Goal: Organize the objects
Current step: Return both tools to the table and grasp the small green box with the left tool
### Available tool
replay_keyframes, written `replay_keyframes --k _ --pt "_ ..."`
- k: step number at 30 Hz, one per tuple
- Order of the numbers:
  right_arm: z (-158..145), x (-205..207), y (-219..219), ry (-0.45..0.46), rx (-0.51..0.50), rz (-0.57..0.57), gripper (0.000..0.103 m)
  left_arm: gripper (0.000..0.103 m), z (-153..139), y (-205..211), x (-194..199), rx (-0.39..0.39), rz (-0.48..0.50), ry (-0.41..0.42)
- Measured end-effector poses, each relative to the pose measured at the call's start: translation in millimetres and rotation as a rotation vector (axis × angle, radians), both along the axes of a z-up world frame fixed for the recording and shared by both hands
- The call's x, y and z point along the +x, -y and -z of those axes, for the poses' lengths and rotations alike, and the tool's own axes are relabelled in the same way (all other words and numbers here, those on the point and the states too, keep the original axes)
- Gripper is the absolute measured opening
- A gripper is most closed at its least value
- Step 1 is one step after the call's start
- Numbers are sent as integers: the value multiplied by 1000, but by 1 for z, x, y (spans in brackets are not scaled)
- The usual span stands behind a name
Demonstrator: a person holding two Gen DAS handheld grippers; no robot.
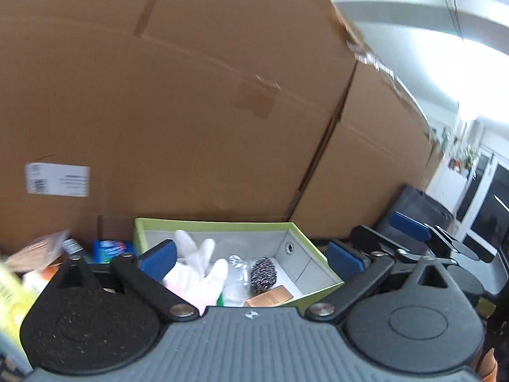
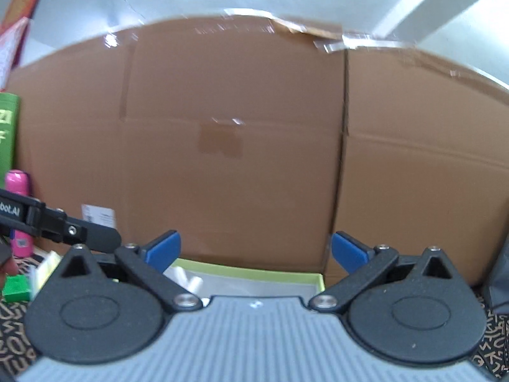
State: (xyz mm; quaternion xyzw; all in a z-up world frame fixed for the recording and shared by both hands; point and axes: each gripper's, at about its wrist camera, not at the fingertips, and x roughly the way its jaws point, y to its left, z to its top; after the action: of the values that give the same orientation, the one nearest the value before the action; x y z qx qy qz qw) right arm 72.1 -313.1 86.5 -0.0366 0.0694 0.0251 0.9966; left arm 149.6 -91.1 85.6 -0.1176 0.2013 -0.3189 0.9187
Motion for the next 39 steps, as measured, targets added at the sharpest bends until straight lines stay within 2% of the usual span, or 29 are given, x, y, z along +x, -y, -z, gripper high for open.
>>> replay_keyframes --k 3,8,13,17,21,30,35,39 --pt "1 -19 -11 12 4 -47 103 103 9 -13 -18 27 -60 2" --pt "14 -33 -37 -31 29 -118 103 103 37 -39 -42 110 -177 -76" --pt "45 -31 -64 -161 102 -213 103 103 75 -73 -51 156 -316 -214" --pt "70 -25 -95 -272 111 -270 103 103 90 -100 -51 198 -422 -260" --pt "78 -26 -121 -299 117 -322 103 103 92 -123 -52 198 -487 -282" --pt "69 -25 -153 -307 115 -375 103 103 94 -149 -54 190 -497 -273" --pt "78 -16 -174 -348 87 -398 103 103 89 -177 -56 176 -514 -229" --pt "91 -1 -193 -381 41 -415 103 103 83 -195 -47 211 -482 -207"
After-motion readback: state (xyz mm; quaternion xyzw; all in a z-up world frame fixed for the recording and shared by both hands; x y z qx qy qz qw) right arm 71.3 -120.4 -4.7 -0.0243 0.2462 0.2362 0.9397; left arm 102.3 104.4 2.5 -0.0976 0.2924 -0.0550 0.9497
